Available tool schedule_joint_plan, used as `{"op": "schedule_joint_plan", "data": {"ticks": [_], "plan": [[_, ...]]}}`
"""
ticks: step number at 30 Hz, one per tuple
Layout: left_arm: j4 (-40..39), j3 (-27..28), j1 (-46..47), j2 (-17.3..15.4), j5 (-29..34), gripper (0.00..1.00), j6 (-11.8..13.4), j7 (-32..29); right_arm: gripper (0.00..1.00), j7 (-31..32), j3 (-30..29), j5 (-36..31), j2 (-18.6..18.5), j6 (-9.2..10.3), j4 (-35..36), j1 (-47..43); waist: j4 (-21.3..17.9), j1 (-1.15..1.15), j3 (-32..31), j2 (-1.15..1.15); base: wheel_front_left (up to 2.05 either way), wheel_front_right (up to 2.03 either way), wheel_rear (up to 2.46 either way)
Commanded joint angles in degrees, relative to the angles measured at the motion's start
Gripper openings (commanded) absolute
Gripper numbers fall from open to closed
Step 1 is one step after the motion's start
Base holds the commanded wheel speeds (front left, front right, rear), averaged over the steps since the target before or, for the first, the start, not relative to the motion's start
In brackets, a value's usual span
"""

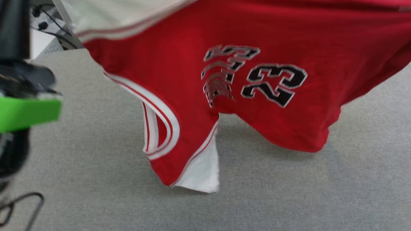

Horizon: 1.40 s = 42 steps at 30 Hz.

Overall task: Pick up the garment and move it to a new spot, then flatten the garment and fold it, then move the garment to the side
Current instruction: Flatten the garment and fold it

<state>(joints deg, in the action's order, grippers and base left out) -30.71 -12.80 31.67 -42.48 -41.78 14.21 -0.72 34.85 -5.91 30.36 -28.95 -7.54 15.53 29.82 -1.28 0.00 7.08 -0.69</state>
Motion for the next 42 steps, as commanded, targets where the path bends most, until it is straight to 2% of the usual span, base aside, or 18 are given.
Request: {"op": "schedule_joint_plan", "data": {"ticks": [1,6,12,16,21,26,33,37,42], "plan": [[0.8,1.1,3.5,-1.0,-0.5,0.0,-0.7,-0.2,0.0,-0.9,-0.9,-0.4,-0.1,0.05,0.3,2.2,-1.0,0.0,3.5,0.69,0.0,0.0,0.0],[4.9,1.6,14.1,-3.4,-1.7,0.0,-4.9,-3.0,0.0,-1.3,-3.2,0.3,0.7,0.05,-2.1,8.6,-1.3,0.0,9.7,0.69,0.0,0.0,0.0],[13.5,0.7,30.0,-5.5,-2.1,0.0,-10.7,-6.6,0.0,-3.2,-3.1,-1.5,-1.2,0.05,-7.6,18.7,-1.0,0.0,19.0,0.69,0.0,0.0,0.0],[21.7,0.4,41.1,-3.2,-4.6,0.0,-13.7,-7.8,0.0,-6.4,-0.3,-4.4,-3.1,0.05,-14.0,26.7,-0.7,0.0,24.3,0.69,0.0,0.0,0.0],[33.2,-3.2,55.5,-0.5,-1.5,0.0,-17.3,-7.9,0.0,-11.4,1.5,-7.3,-2.6,0.05,-23.5,39.7,0.0,0.0,30.1,0.69,0.0,0.0,0.0],[46.9,-5.3,68.6,3.6,2.0,0.0,-18.1,-5.7,0.0,-18.2,1.9,-12.4,-0.5,0.05,-32.9,51.0,0.3,0.0,34.1,0.69,0.0,0.0,0.0],[63.3,-6.6,82.0,7.9,5.5,0.0,-19.6,2.6,0.0,-27.9,0.8,-20.0,3.5,0.05,-45.4,63.3,0.0,0.0,36.8,0.69,0.0,0.0,0.0],[70.3,-7.7,84.6,10.2,6.1,0.0,-20.4,6.9,0.0,-32.2,0.0,-23.0,5.4,0.05,-50.4,66.7,0.5,0.0,37.6,0.69,0.0,0.0,0.0],[76.3,-10.6,81.7,12.4,4.9,0.0,-21.5,11.2,0.0,-36.2,3.1,-24.9,7.2,0.05,-55.0,65.9,1.6,0.0,38.3,0.69,0.0,0.0,0.0]]}}
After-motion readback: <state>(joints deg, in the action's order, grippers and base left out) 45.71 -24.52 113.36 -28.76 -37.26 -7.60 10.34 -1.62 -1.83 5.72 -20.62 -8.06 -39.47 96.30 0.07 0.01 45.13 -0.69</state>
